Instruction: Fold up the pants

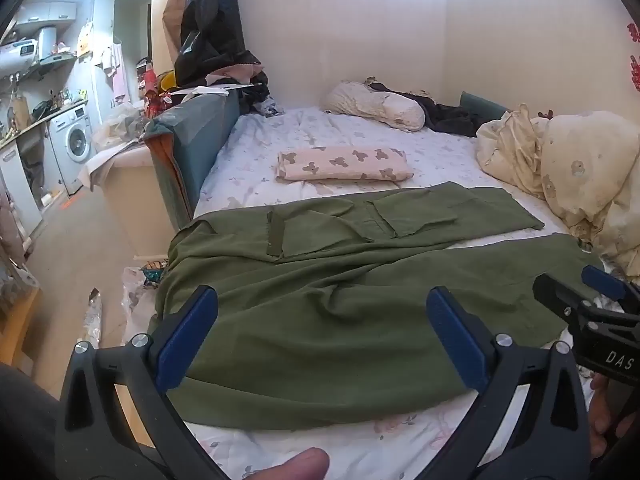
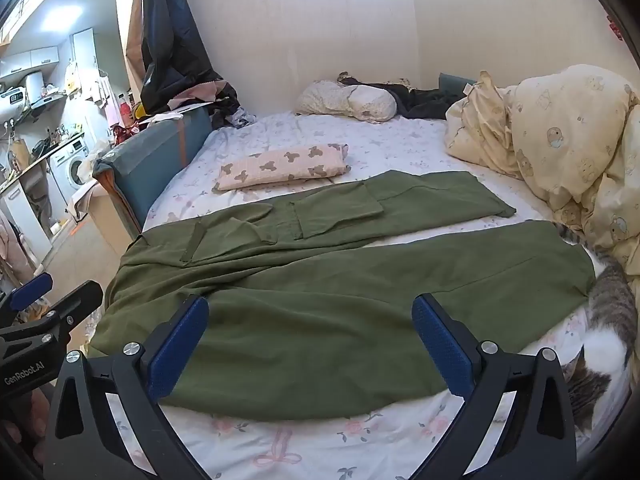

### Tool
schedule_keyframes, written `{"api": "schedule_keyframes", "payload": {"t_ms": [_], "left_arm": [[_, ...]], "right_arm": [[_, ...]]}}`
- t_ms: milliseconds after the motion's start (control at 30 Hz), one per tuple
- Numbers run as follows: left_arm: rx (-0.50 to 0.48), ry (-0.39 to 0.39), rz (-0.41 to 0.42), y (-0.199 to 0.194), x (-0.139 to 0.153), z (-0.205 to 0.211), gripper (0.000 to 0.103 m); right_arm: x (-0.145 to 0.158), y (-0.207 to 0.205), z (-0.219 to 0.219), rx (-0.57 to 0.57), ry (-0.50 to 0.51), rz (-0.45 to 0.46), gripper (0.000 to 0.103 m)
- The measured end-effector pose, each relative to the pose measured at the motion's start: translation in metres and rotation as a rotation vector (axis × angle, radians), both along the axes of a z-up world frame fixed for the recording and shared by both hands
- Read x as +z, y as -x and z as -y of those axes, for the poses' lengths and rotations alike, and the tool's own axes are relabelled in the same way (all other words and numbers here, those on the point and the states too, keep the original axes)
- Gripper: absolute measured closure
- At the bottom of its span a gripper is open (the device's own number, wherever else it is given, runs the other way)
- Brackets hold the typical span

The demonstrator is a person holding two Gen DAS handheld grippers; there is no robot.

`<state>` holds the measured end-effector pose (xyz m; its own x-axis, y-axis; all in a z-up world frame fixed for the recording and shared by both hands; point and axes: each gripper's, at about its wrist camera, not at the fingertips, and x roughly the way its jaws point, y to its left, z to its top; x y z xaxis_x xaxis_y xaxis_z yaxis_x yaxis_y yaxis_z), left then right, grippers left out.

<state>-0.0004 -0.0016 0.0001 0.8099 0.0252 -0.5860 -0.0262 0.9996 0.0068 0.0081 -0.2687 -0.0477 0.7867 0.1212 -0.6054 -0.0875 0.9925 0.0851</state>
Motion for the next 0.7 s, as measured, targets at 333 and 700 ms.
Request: {"api": "schedule_keyframes", "payload": {"t_ms": [333,700], "left_arm": [[-0.001,0.027,-0.004,-0.005,0.0,-0.001,0.0],[-0.006,0.031,-0.001,-0.002,0.003,-0.005,0.0]], "right_arm": [[0.0,0.0,-0.001,0.004,0.009,0.0,0.0],[0.002,0.002,-0.004,0.004,0.01,0.004,0.0]]}}
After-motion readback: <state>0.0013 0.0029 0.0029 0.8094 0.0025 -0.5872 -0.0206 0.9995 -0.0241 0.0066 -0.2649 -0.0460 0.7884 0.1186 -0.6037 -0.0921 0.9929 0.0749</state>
